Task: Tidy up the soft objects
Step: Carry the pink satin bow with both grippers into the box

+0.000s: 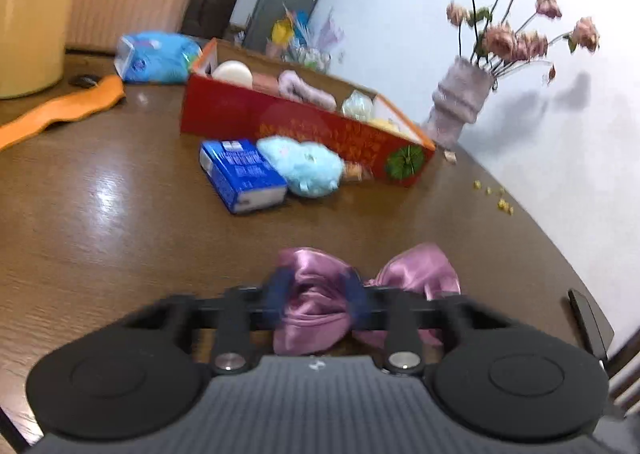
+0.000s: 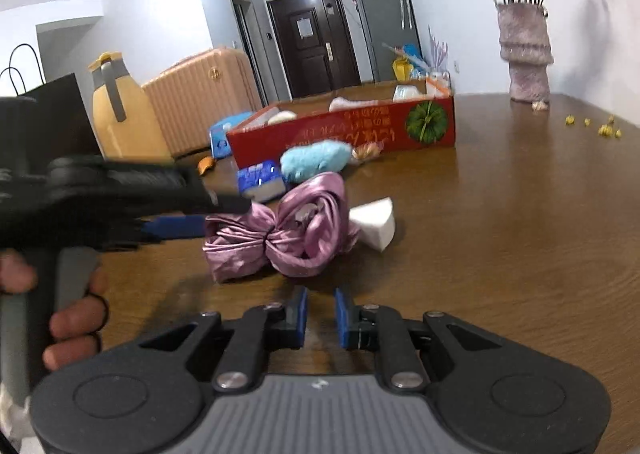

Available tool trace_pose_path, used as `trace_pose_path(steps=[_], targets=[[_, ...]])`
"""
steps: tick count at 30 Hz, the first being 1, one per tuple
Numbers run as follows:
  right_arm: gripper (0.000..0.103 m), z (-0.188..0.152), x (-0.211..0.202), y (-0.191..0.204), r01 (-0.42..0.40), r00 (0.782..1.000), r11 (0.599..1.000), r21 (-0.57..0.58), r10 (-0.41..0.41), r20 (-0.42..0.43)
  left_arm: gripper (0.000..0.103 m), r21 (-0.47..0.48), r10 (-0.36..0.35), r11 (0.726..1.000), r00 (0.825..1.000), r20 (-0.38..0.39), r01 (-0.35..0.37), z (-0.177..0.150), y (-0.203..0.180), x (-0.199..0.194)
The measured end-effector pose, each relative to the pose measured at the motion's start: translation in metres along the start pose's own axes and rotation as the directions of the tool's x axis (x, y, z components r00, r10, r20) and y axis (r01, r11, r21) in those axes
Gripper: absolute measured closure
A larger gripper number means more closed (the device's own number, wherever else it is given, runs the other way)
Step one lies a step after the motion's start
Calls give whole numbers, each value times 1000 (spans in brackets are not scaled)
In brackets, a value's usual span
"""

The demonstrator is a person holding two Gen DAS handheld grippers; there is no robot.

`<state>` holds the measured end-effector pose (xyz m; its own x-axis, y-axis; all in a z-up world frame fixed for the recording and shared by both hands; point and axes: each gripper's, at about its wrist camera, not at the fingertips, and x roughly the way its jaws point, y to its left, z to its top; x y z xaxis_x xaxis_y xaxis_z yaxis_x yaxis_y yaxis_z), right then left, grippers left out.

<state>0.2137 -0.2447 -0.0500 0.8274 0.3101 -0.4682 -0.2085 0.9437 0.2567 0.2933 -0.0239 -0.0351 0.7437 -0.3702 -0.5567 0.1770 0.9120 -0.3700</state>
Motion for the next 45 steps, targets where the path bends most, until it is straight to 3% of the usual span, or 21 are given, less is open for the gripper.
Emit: trace_pose_path(steps=[1, 3, 6, 10, 15, 18, 20, 22, 26, 28, 33, 37, 41, 45], targets=[[86, 5, -5, -5, 10, 1000, 1000, 25, -11, 26, 82, 12, -14, 1000, 1000, 1, 14, -4, -1, -2], [72, 15, -13, -15, -1, 998, 997, 77, -4, 63, 83, 55, -22, 998, 999, 27, 20, -19, -8, -14], [62, 27, -13, -21, -29, 997, 994, 108, 22, 71, 84, 144, -7, 990, 996, 92, -6, -49, -21, -36], [61, 29, -5, -13, -59, 998, 993, 104, 59, 4, 84, 257, 15, 964, 984, 180, -62, -84, -35, -62], [70, 5, -1, -4, -66, 996, 993, 94, 71, -58, 83, 258, 28, 963, 980, 195, -79, -101, -35, -75], [70, -10, -8, 3, -45, 999, 997, 60, 47, -27, 74, 193, -19, 981, 991, 131, -7, -92, -26, -83], [72, -16, -10, 7, -34, 999, 999, 35, 34, -13, 58, 125, -79, 990, 992, 101, 66, -82, -17, -88], [74, -19, -10, 7, -38, 999, 999, 39, 39, -8, 52, 74, -108, 992, 992, 64, 103, -72, -12, -86], [75, -21, -14, 9, -38, 999, 999, 17, 38, -7, 54, -11, -89, 996, 996, -11, 89, -65, -2, -71], [75, -24, -16, 7, -43, 999, 999, 18, 43, -17, 64, -52, -118, 992, 992, -38, 116, -68, 5, -69], [90, -28, -15, 4, -77, 996, 995, 62, 79, -39, 77, -34, -128, 991, 991, -32, 127, -74, 4, -72], [93, -13, -10, 7, -80, 996, 996, 46, 81, -22, 79, 1, -129, 992, 992, -3, 129, -62, 0, -70], [93, 31, 1, 3, -105, 994, 994, 11, 104, 45, 79, 40, -175, 984, 982, 73, 173, -20, -3, -63], [92, 102, 41, 2, -101, 987, 991, -88, 110, 113, 79, 56, -213, 977, 967, 138, 207, 59, 1, -31]])
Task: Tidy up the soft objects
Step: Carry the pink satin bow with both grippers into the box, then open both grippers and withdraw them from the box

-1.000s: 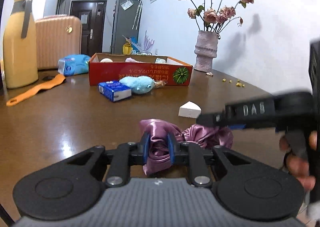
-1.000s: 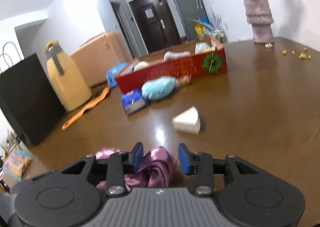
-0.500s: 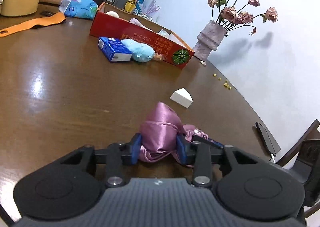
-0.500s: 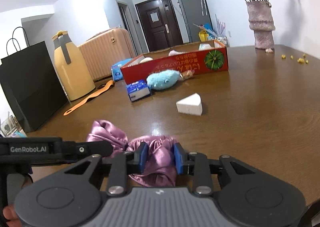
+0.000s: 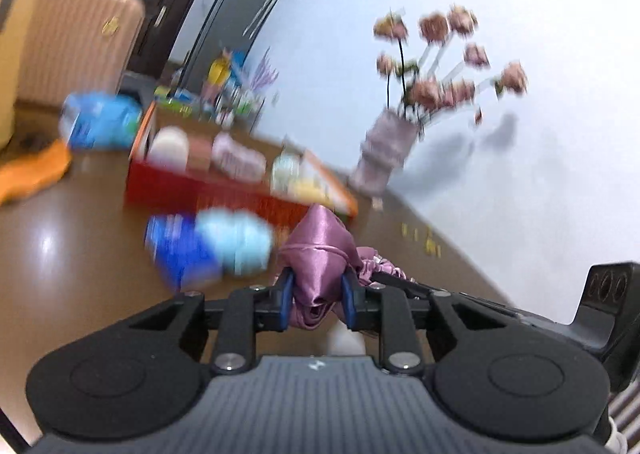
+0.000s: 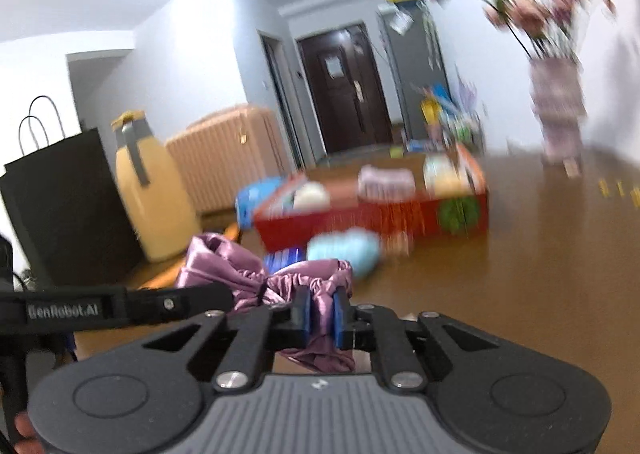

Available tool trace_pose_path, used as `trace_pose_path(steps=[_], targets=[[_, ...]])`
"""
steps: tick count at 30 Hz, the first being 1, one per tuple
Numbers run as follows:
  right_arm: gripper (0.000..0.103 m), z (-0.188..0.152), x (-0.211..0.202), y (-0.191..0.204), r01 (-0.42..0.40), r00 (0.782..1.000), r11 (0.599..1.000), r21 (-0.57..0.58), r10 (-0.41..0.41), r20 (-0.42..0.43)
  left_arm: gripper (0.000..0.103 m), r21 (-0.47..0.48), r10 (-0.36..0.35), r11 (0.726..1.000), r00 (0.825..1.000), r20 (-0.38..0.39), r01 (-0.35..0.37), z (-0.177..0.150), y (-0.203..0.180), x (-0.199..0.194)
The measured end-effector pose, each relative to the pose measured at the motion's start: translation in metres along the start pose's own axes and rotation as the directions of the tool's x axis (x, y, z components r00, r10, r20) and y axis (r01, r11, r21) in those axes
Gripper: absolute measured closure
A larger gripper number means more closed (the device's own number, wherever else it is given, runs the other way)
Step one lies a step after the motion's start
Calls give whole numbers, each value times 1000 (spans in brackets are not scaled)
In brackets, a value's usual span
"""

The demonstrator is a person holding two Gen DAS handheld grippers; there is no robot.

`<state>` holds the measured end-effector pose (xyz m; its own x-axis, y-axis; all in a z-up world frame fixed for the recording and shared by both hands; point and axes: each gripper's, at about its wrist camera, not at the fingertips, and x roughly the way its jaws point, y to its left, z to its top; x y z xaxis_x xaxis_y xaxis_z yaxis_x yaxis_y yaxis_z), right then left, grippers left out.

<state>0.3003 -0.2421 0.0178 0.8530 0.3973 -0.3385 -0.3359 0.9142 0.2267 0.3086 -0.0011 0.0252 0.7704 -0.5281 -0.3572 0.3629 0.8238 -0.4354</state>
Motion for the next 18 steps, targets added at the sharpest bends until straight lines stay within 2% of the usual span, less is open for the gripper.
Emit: trace_pose_path(steps=[2, 4, 8, 11, 12, 13, 14, 16, 18], targets=[[92, 37, 38, -9, 7, 1000, 999, -46, -7, 11, 79, 9, 2, 1000, 1000, 10, -3, 36, 9, 29], [92, 71, 80, -23, 4, 1000, 1000, -31, -4, -7, 79, 5, 19, 1000, 1000, 8, -19, 72, 23, 65], [92, 122, 180, -50, 26, 992, 1000, 7, -25, -123, 79, -54, 84, 995, 993, -78, -88, 123, 64, 148], [92, 135, 251, -63, 67, 969, 998, 17, -61, -238, 77, -21, 189, 981, 968, -165, -195, 138, 85, 201], [92, 136, 270, -66, 76, 960, 997, 27, -66, -271, 74, 6, 227, 973, 958, -178, -230, 140, 88, 214], [92, 136, 288, -67, 88, 948, 996, 20, -78, -308, 67, 45, 260, 965, 949, -178, -257, 140, 90, 224], [91, 135, 303, -68, 113, 938, 994, 13, -102, -331, 66, 76, 287, 958, 942, -174, -277, 140, 91, 232], [90, 134, 325, -72, 154, 917, 988, 17, -137, -376, 65, 118, 312, 948, 936, -165, -295, 139, 97, 240], [83, 126, 335, -77, 179, 901, 983, 43, -146, -408, 57, 88, 294, 955, 938, -184, -282, 139, 106, 240]])
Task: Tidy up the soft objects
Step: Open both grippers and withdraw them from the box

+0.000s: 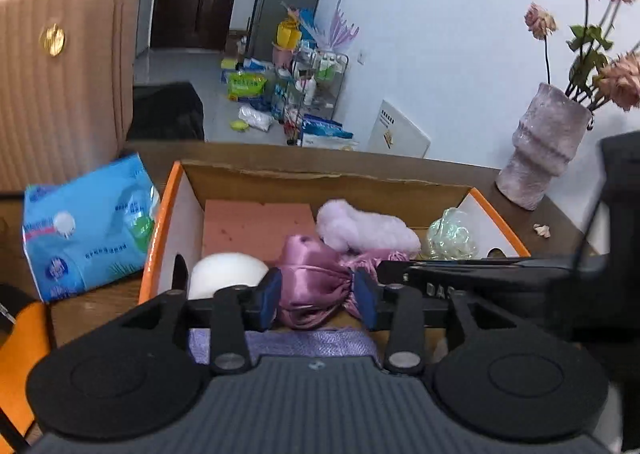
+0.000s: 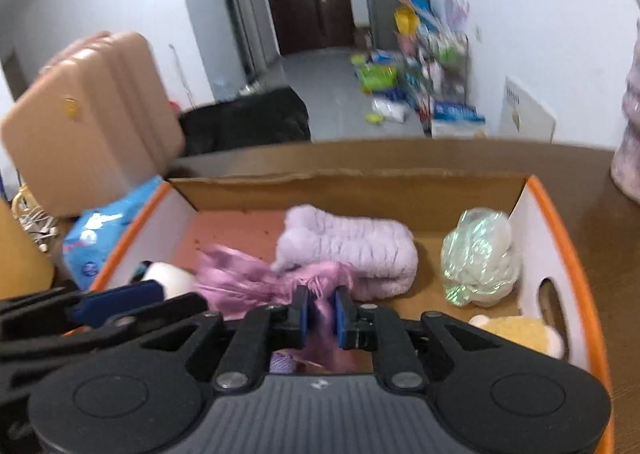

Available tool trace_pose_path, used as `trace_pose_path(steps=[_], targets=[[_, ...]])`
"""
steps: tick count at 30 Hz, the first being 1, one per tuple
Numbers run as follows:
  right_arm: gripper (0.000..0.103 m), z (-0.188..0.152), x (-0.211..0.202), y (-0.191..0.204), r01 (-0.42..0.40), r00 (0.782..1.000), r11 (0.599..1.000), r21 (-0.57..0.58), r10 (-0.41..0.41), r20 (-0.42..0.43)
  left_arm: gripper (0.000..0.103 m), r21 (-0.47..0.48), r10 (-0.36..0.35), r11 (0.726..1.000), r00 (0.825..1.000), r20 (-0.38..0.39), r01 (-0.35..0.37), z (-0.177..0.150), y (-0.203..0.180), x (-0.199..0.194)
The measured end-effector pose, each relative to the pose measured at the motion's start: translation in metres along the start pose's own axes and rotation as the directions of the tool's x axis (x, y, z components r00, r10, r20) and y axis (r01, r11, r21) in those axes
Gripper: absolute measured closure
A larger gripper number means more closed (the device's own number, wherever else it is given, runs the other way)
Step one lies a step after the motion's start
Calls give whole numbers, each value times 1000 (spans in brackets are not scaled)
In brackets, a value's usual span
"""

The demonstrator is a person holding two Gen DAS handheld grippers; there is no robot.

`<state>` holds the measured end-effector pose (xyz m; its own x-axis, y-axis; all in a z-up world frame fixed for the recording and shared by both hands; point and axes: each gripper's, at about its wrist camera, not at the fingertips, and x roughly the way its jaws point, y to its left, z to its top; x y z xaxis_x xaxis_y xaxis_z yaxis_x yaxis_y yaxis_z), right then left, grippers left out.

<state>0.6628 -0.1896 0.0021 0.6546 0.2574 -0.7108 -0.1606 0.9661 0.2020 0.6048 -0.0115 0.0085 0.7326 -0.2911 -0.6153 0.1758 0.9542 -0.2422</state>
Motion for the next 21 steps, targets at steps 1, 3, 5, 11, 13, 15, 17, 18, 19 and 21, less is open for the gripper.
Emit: trace_pose_path(steps=[1, 3, 5, 11, 13, 15, 17, 18, 19, 21], targets=[[82, 0, 5, -1, -9, 1000, 1000, 10, 9, -23, 55, -10, -11, 1000, 1000, -1, 11, -2, 2, -2], [73, -6, 6, -1, -28, 999, 999, 20, 29, -35, 52, 2, -32, 999, 999, 26, 32, -4, 2, -10], [59, -9, 1, 0, -58, 998, 998, 24, 59, -26, 49, 34, -13, 999, 999, 52, 12, -4, -4, -21], [43, -8, -71, -13, -60, 994, 998, 20, 58, 96, 34, 75, -18, 997, 990, 140, 8, -4, -16, -75], [42, -13, -105, -16, -46, 988, 999, -7, 47, 149, 27, 118, -8, 993, 981, 192, -14, -12, -20, -102], [38, -28, -143, -17, -37, 976, 998, -42, 45, 212, 26, 162, 11, 985, 971, 237, -51, -24, -25, -129], [30, -46, -179, -22, -38, 960, 997, -67, 55, 275, 22, 188, 20, 979, 959, 282, -76, -38, -27, -156], [27, -56, -195, -22, -37, 951, 996, -78, 59, 304, 21, 190, 22, 978, 953, 302, -83, -47, -27, -169], [27, -69, -211, -22, -35, 942, 996, -83, 61, 331, 20, 186, 23, 979, 947, 321, -87, -57, -28, -184], [26, -95, -240, -21, -44, 923, 994, -96, 77, 377, 18, 171, 18, 982, 937, 349, -83, -78, -30, -210]])
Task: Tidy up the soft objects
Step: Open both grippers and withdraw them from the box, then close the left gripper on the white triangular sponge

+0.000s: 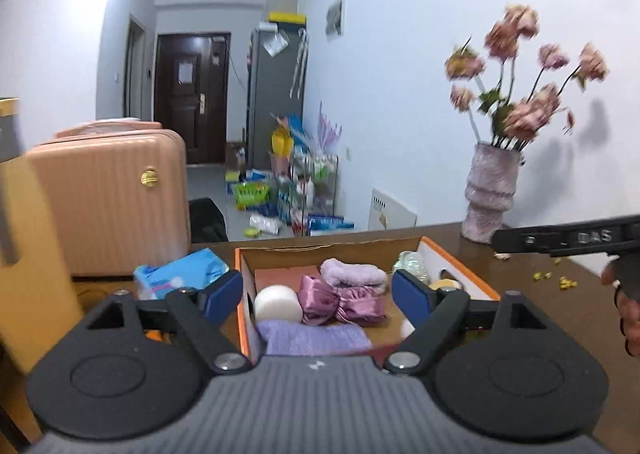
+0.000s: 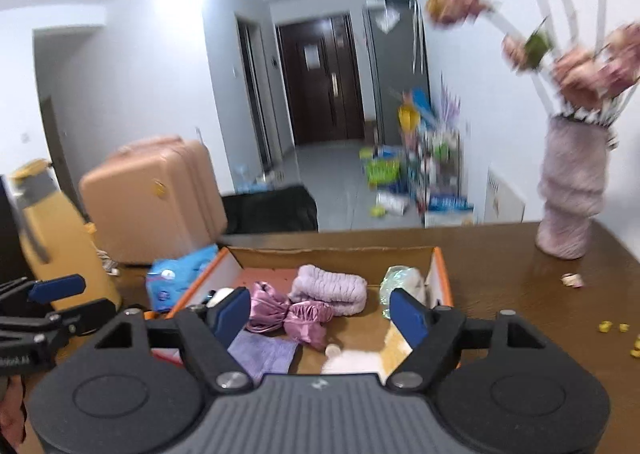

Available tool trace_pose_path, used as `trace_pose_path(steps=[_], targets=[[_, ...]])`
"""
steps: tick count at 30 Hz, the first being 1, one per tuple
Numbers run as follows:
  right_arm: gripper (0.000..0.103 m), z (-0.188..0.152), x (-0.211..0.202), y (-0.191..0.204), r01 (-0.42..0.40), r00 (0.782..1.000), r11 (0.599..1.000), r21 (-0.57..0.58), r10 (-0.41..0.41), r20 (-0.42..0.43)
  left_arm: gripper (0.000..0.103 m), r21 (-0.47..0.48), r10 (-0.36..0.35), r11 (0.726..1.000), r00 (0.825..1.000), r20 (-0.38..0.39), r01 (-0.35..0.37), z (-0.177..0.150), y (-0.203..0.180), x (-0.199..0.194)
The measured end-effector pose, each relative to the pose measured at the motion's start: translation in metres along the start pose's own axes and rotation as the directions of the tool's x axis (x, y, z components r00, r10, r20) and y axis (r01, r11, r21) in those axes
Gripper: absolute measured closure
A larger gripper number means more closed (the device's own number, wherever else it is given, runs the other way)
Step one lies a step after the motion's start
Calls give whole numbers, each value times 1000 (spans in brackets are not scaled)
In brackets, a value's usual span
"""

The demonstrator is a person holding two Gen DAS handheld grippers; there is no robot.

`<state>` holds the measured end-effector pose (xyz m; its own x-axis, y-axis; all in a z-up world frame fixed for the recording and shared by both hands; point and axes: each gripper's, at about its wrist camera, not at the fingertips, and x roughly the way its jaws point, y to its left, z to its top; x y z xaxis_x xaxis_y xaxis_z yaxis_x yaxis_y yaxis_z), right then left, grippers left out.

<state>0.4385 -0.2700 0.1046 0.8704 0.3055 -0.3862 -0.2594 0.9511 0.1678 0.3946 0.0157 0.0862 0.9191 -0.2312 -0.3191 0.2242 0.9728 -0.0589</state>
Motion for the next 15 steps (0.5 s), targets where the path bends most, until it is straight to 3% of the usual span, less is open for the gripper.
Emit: trace_pose_path(steps=[5, 8, 12, 15], targets=[[16, -59, -89, 24, -44, 992, 998, -49, 49, 119, 10, -57, 28, 998, 997, 74, -24, -41, -14, -79], [14, -101, -130, 41, -30, 984, 994, -102, 47, 170, 8, -80, 52, 996, 996, 69, -46, -68, -22, -109], [12, -145, -151, 57, 30, 987, 989, -141, -7, 161, 8, -104, 70, 992, 997, 25, -67, -100, -27, -132], [12, -166, -159, 57, 46, 993, 994, -103, -34, 116, 6, -110, 67, 992, 998, 7, -66, -118, -28, -139]])
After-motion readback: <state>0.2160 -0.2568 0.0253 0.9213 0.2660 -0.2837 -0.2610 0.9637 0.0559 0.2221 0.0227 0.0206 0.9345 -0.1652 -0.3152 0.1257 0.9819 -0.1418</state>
